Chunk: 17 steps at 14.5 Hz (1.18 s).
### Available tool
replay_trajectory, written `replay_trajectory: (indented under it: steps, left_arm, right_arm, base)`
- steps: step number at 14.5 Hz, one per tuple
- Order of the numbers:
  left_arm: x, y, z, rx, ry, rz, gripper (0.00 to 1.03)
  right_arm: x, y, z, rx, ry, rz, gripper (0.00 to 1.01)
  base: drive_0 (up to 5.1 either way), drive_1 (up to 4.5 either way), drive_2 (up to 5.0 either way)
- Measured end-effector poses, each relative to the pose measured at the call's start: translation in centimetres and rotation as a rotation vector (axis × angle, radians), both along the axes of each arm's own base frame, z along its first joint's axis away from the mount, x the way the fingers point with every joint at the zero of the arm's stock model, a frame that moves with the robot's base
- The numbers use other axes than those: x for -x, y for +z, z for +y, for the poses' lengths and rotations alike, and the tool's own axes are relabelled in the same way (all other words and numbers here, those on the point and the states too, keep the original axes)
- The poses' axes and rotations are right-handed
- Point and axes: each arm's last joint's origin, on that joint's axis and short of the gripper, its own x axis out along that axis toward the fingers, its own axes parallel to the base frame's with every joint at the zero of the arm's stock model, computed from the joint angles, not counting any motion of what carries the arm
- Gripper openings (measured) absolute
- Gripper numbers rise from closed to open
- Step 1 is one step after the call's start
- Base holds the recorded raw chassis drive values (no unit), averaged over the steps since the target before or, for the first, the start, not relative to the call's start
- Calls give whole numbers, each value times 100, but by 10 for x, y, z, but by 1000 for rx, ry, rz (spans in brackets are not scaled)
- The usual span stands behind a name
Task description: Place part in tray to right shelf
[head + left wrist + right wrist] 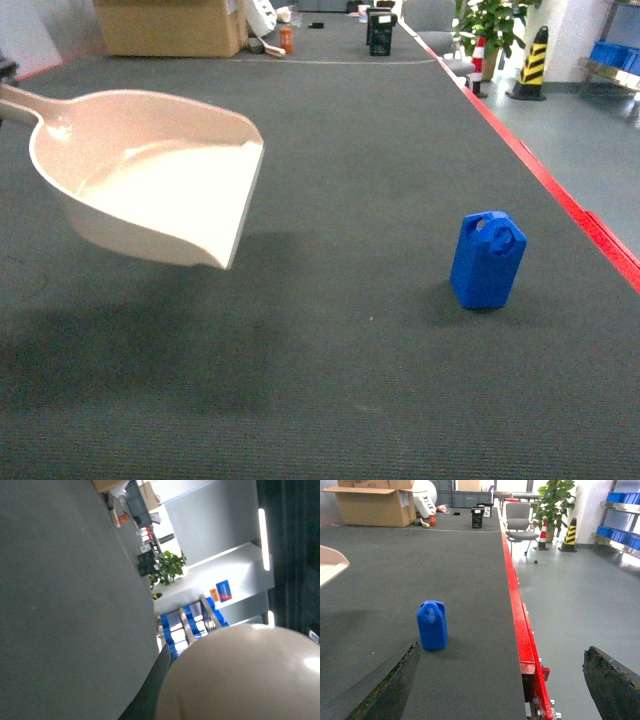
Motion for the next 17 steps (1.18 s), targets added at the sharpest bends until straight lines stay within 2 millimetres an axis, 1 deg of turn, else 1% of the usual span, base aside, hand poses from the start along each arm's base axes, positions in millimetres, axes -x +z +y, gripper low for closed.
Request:
replay_trajectory:
  steps: [1, 2, 4, 6, 7, 9, 10, 13, 16, 17]
  left_arm:
    - [4, 8, -11, 17, -30, -12, 12]
    - [7, 9, -30, 44, -85, 0, 12]
    - [14, 2, -67, 111, -181, 54, 12]
    - [21, 3, -90, 166, -249, 74, 12]
    - [24, 1, -97, 202, -265, 90, 12]
    - [33, -9, -102, 256, -275, 148, 12]
    - [36, -10, -104, 260, -292, 161, 12]
    - [37, -6, -114, 225, -363, 147, 12]
    - [38, -2, -118, 196, -385, 132, 12]
    - [38, 5, -120, 164, -412, 106, 12]
  right_arm:
    - [0, 0, 0, 0, 0, 0, 98]
    - [0, 0, 0, 0, 0, 0, 98]
    - [0, 0, 0, 0, 0, 0, 98]
    - [0, 0, 0, 0, 0, 0, 98]
    - [0, 0, 0, 0, 0, 0, 98]
    - [0, 0, 0, 0, 0, 0, 98]
    - [0, 0, 0, 0, 0, 0, 98]
    - [0, 0, 0, 0, 0, 0, 98]
    - [0, 0, 0, 0, 0, 0, 98]
    - [0, 0, 0, 0, 0, 0, 98]
  base:
    - [0, 0, 0]
    - [0, 0, 0]
    - [0, 0, 0]
    - [0, 0, 0]
    - [0, 0, 0]
    - [0, 0, 0]
    - [0, 0, 0]
    - [0, 0, 0]
    - [0, 0, 0]
    - [0, 0, 0]
